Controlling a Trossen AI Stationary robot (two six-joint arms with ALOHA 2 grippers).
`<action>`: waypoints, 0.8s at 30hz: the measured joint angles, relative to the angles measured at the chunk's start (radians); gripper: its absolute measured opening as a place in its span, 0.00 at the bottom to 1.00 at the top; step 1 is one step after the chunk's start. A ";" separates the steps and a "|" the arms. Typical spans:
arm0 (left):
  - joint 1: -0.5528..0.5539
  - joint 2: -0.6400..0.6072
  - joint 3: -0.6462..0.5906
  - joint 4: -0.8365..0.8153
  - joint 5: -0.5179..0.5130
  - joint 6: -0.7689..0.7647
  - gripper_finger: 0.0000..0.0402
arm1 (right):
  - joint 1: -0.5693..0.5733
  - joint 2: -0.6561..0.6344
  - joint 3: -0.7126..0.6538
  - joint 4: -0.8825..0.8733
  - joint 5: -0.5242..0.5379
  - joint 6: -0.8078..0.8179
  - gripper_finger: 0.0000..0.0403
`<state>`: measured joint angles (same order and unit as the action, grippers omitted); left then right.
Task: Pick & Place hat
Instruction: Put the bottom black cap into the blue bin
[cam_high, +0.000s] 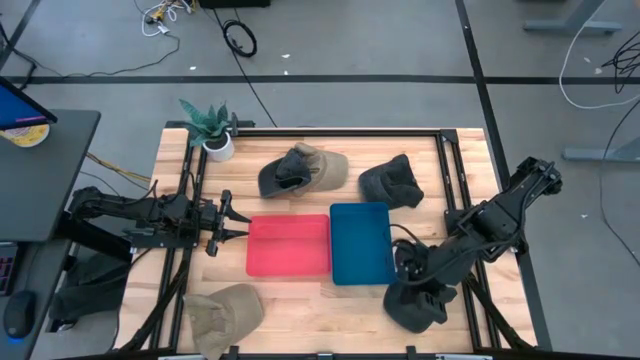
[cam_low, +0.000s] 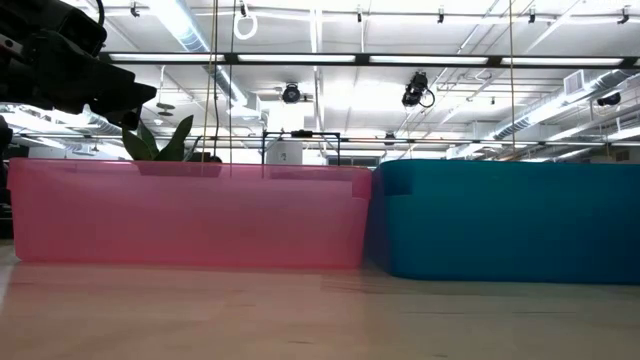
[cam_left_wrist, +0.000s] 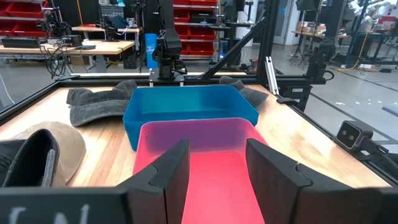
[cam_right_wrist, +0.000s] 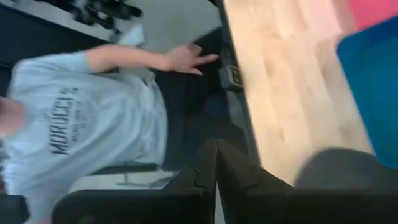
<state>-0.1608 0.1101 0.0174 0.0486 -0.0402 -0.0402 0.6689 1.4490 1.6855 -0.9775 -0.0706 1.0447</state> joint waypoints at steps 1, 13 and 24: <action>0.000 0.000 0.000 0.000 0.000 0.000 0.40 | 0.000 0.000 0.000 0.023 0.001 0.006 0.03; 0.000 0.000 0.000 0.000 0.000 0.000 0.40 | -0.001 -0.002 0.000 0.236 -0.033 -0.030 0.03; 0.000 0.000 0.000 0.000 0.000 0.000 0.40 | -0.001 -0.002 0.000 0.114 -0.077 -0.128 0.03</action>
<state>-0.1611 0.1102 0.0174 0.0486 -0.0405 -0.0402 0.6682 1.4475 1.6855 -0.8634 -0.1471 0.9167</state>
